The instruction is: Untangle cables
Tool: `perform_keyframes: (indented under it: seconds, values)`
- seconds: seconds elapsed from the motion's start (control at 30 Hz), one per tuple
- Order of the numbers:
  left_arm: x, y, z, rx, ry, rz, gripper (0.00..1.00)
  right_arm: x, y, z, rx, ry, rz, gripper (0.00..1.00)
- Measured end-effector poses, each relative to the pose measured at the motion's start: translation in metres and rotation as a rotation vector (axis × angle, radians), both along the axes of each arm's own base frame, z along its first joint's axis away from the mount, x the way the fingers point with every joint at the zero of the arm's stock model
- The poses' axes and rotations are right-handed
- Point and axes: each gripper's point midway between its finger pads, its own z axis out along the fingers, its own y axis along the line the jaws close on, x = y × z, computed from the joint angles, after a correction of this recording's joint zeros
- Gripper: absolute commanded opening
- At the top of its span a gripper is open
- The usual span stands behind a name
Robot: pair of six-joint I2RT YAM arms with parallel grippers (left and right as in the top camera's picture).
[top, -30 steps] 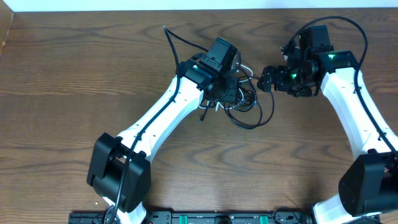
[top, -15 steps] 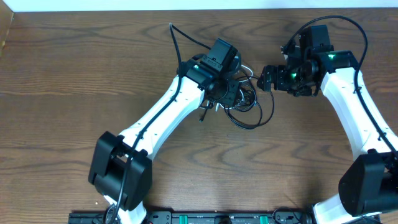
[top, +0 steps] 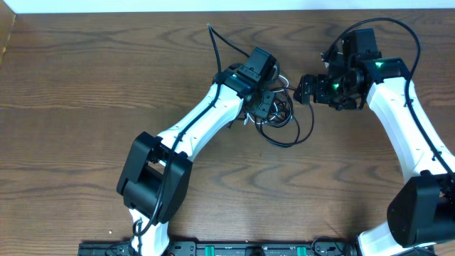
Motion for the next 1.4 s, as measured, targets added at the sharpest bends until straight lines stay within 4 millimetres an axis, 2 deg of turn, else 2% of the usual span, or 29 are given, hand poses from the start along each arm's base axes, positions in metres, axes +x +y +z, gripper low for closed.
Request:
perform_keyframes:
  seconds: [0.07,0.33,0.43,0.5,0.53,0.83,0.9,0.97,1.07,1.17,1.27,1.33,1.4]
  values:
    - [0.001,0.002,0.0,0.005,-0.003,0.003,0.46,0.0,0.0,0.0,0.0,-0.002,0.0,0.99]
    - [0.01,0.014,0.0,0.011,-0.007,0.035,0.45,0.0,0.0,0.0,0.0,-0.002,0.0,0.99]
    - [0.012,0.017,-0.002,0.012,-0.005,0.043,0.3,0.0,0.0,0.0,0.0,-0.002,0.0,0.99]
    - [0.013,0.019,-0.005,0.017,0.0,0.041,0.11,0.0,0.0,0.0,0.0,-0.002,0.001,0.99]
    - [0.012,0.019,-0.007,0.019,0.004,0.041,0.08,0.0,0.0,0.0,0.0,-0.002,0.001,0.99]
    - [0.014,0.02,-0.007,0.019,0.005,0.047,0.07,0.0,0.0,0.0,0.0,-0.003,0.002,0.99]
    - [0.016,0.023,0.009,0.0,-0.023,0.058,0.08,0.0,0.0,0.0,0.0,-0.003,0.002,0.99]
    - [0.02,0.026,0.041,-0.041,-0.086,0.067,0.07,0.0,0.0,0.0,0.001,-0.003,0.003,0.99]
    - [0.018,0.028,0.115,-0.142,-0.235,0.075,0.08,0.001,0.002,0.001,0.004,-0.009,0.007,0.99]
    - [0.003,0.032,0.194,-0.267,-0.376,0.073,0.07,0.003,0.008,0.002,0.008,-0.021,0.021,0.99]
    - [-0.015,0.039,0.251,-0.358,-0.473,0.069,0.07,0.004,0.02,0.005,0.026,-0.042,0.05,0.99]
    - [-0.023,0.042,0.269,-0.391,-0.503,0.072,0.07,0.004,0.03,0.006,0.036,-0.054,0.074,0.99]
    - [-0.028,0.044,0.276,-0.405,-0.512,0.073,0.07,0.004,0.042,0.008,0.047,-0.069,0.102,0.98]
